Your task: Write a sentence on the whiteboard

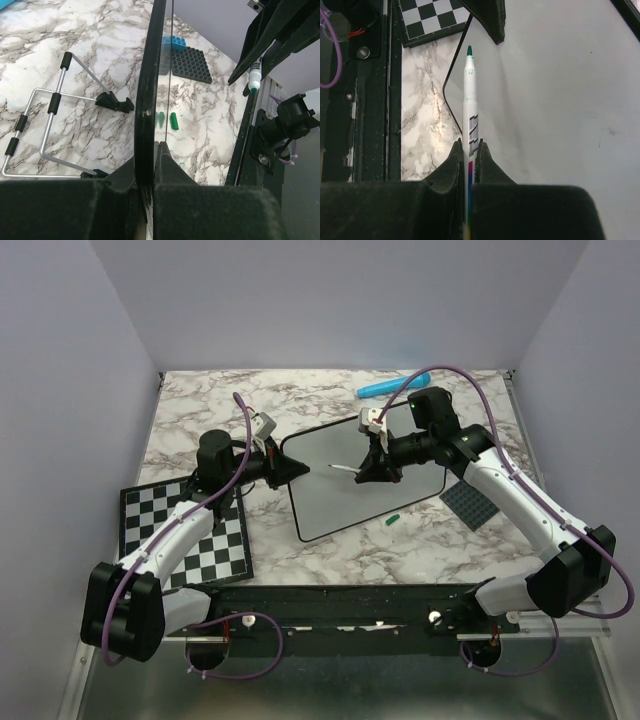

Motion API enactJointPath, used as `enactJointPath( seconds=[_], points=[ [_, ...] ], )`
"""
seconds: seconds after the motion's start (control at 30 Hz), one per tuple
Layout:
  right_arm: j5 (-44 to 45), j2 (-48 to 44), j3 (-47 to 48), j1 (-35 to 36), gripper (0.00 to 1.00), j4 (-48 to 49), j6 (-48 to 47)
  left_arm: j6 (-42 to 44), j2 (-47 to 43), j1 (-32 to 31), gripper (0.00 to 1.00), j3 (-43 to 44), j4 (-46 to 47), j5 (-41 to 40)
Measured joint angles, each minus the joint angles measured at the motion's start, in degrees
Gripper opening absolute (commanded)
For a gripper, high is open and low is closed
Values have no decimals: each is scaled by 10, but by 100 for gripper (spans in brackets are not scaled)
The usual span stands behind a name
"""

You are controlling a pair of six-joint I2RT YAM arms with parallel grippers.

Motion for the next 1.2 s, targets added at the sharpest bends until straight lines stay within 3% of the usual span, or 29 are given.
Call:
enactJointPath(
  seconds=[1.2],
  points=[
    [13,0,-5,0,1,4,5,10,10,0,0,9,-21,3]
  ],
)
